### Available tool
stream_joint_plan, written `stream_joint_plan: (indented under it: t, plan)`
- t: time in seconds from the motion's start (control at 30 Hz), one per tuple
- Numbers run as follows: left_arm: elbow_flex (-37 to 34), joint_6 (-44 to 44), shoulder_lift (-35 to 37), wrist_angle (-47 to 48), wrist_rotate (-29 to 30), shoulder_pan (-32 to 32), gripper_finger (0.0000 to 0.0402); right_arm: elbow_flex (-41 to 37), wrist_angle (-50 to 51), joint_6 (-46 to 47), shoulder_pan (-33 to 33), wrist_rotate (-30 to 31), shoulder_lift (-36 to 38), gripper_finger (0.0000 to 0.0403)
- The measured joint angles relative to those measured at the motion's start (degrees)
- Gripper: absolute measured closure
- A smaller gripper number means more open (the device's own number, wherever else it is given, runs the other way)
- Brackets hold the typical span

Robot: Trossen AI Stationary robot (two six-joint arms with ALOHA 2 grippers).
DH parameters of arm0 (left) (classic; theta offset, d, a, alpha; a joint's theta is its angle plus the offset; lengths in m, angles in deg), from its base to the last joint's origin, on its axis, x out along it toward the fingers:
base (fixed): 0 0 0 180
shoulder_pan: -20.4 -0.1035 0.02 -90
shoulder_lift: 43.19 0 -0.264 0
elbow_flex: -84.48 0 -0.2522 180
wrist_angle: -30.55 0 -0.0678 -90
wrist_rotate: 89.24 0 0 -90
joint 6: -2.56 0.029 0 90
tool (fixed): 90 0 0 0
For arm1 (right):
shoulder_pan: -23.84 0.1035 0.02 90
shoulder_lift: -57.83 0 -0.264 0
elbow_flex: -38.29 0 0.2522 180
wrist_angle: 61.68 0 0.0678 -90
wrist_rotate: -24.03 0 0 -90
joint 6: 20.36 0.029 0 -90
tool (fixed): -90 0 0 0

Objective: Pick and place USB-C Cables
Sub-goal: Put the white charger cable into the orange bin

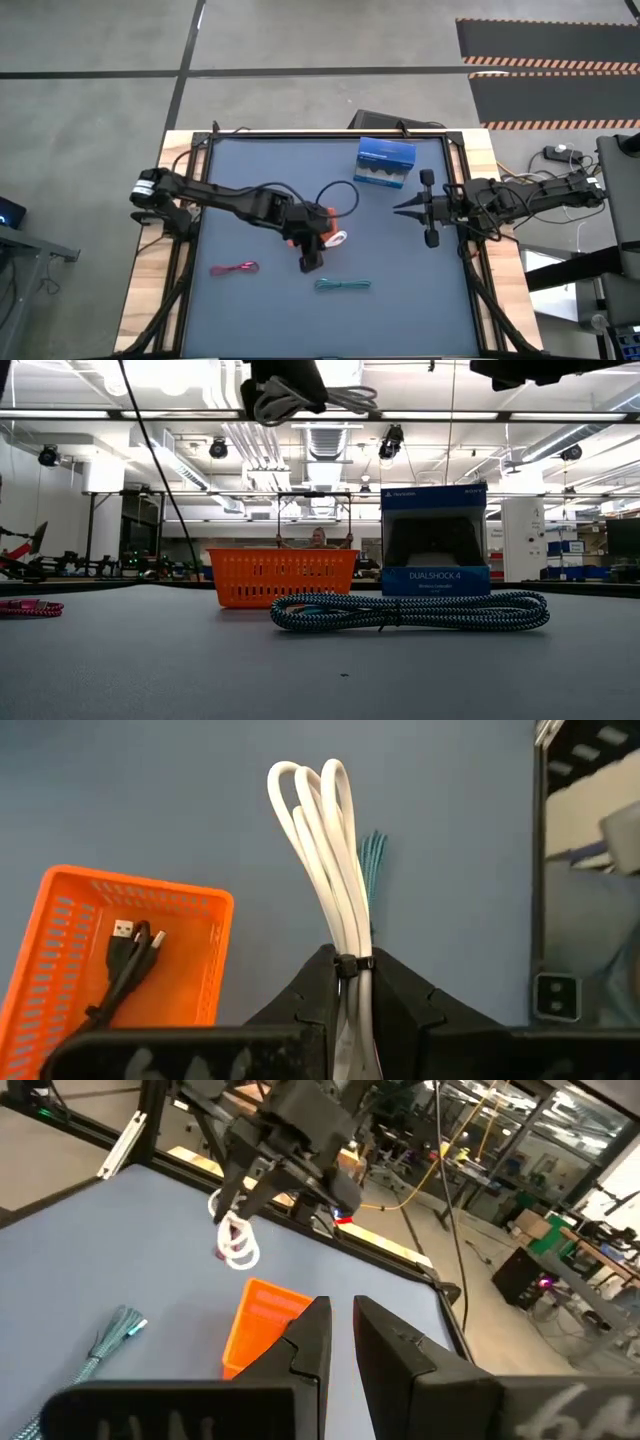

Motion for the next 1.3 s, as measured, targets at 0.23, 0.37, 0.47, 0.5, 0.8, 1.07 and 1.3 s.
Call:
stream_joint_plan:
  t: [0.23, 0.37, 0.47, 0.5, 0.8, 1.07, 1.3]
  plan:
    - [-0.1, 8.4, -1.0, 3.9, 1.5, -1.0, 0.0374, 0.0, 0.1, 0.0, 0.0, 0.0, 0.0, 0.0365]
    - [-0.3, 11.0, -1.0, 5.7, 1.7, -2.2, 0.0374, 0.0, 0.1, -0.4, 0.0, 0.2, 0.0, 0.0365]
    - [-0.4, 13.5, -1.0, 7.4, 1.7, -2.6, 0.0374, 0.0, 0.1, -0.4, 0.0, 0.9, 0.0, 0.0365]
    - [-0.5, 14.6, -1.0, 7.8, 1.7, -2.6, 0.0374, 0.0, 0.1, -0.4, 0.0, 1.0, 0.0, 0.0365]
    - [-1.1, 18.4, -0.9, 8.1, 1.7, -3.5, 0.0373, 0.0, 0.1, 0.2, 0.0, 1.0, 0.0, 0.0365]
    - [-1.2, 19.5, -0.9, 8.0, 1.7, -4.7, 0.0373, 0.0, 0.1, 0.2, 0.0, 1.0, 0.0, 0.0365]
    - [-2.8, 19.9, -0.9, 4.8, 1.7, -5.6, 0.0373, 0.0, 0.2, 0.2, 0.0, 1.0, 0.0, 0.0365]
